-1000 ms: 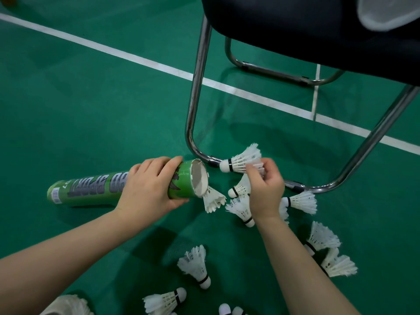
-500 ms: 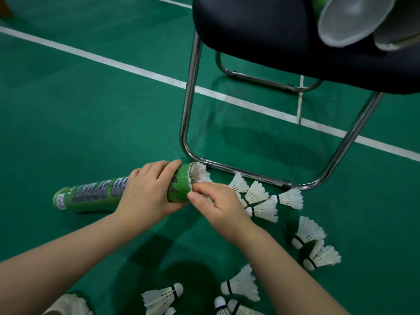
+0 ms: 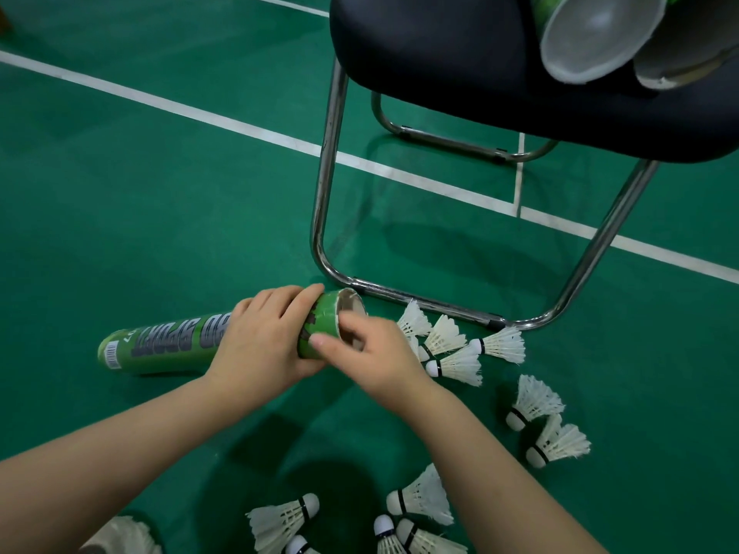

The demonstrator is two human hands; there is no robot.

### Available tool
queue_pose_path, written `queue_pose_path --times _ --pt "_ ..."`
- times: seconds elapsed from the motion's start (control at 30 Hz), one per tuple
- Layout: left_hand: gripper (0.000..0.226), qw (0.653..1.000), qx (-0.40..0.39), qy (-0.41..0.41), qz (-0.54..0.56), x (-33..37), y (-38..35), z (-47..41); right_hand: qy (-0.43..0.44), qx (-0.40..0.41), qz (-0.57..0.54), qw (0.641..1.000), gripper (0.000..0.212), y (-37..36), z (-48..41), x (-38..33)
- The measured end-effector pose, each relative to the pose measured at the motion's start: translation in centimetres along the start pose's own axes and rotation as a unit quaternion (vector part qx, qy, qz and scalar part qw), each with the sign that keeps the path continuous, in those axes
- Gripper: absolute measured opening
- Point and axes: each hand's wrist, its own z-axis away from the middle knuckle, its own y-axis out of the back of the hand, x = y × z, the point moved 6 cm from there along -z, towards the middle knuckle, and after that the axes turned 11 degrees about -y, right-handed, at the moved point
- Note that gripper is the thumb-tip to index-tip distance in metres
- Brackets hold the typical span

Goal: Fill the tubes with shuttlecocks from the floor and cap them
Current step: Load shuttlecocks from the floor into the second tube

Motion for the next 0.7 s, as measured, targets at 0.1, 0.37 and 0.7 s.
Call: queue_pose_path --times 0.1,0.37,0.7 --pt "0.088 1.000 -0.008 0.011 -0.009 -0.3 -0.2 -0.2 -0.013 0.122 -0.186 0.975 0.015 3.5 0.0 1.1" --pt "0.089 1.000 0.006 0.019 -0.018 -0.4 -0.3 -1.1 -0.187 0.234 -0.068 0.952 0.015 8.7 -2.2 10.5" --pt "0.089 1.000 -0.009 0.015 -0.019 -0.3 -1.8 -1.9 -0.255 0.182 0.208 0.927 0.044 7.7 -5.9 16.6"
